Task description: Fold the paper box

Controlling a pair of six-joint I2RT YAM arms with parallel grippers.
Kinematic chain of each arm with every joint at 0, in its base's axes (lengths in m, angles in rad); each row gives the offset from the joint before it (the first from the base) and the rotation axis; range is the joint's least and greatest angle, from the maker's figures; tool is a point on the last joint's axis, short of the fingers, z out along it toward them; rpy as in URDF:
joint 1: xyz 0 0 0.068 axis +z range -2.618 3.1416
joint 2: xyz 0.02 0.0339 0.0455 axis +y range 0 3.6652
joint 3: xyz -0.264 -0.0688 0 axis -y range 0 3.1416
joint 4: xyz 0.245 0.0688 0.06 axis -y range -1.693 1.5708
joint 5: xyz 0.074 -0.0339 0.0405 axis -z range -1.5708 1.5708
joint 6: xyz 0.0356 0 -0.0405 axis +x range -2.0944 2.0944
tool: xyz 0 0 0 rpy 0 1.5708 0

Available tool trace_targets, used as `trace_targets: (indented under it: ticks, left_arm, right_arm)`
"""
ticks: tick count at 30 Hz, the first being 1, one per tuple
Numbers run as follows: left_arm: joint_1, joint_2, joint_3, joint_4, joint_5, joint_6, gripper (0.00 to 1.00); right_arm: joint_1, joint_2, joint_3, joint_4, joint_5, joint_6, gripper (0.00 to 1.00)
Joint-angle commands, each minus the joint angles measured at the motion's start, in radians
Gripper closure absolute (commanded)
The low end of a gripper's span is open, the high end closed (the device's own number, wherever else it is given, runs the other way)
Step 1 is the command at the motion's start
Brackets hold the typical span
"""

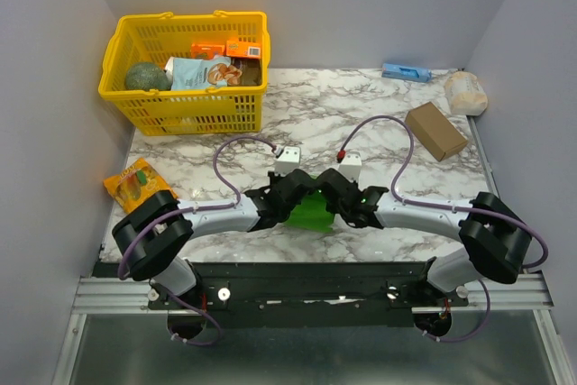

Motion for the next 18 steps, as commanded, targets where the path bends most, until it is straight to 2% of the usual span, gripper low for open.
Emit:
trace_targets:
  ticks: [1,6,8,12,18]
  left_arm:
    - [-0.045,0.087,0.001,-0.199,-0.179,0.011,0.97]
    - [-0.060,0.035,-0.022,-0.103,-0.067,-0.009,0.97]
    - [-0.069,0.036,-0.010,-0.108,-0.090,-0.009,0.99]
    - [-0.074,0.136,0.065,-0.279,-0.207,-0.014,1.00]
    - [-0.083,0.174,0.082,-0.339,-0.280,-0.025,1.00]
  right_arm:
    - [0.056,-0.013,0.016,-0.023,0.105,0.009,0.88]
    - [0.056,0.010,0.011,0.000,0.068,0.005,0.88]
    - [0.056,0.015,0.010,0.004,0.058,0.008,0.88]
    - [0.054,0.010,0.007,0.009,0.053,0.008,0.88]
    - [0.056,0.009,0.002,0.010,0.053,0.016,0.88]
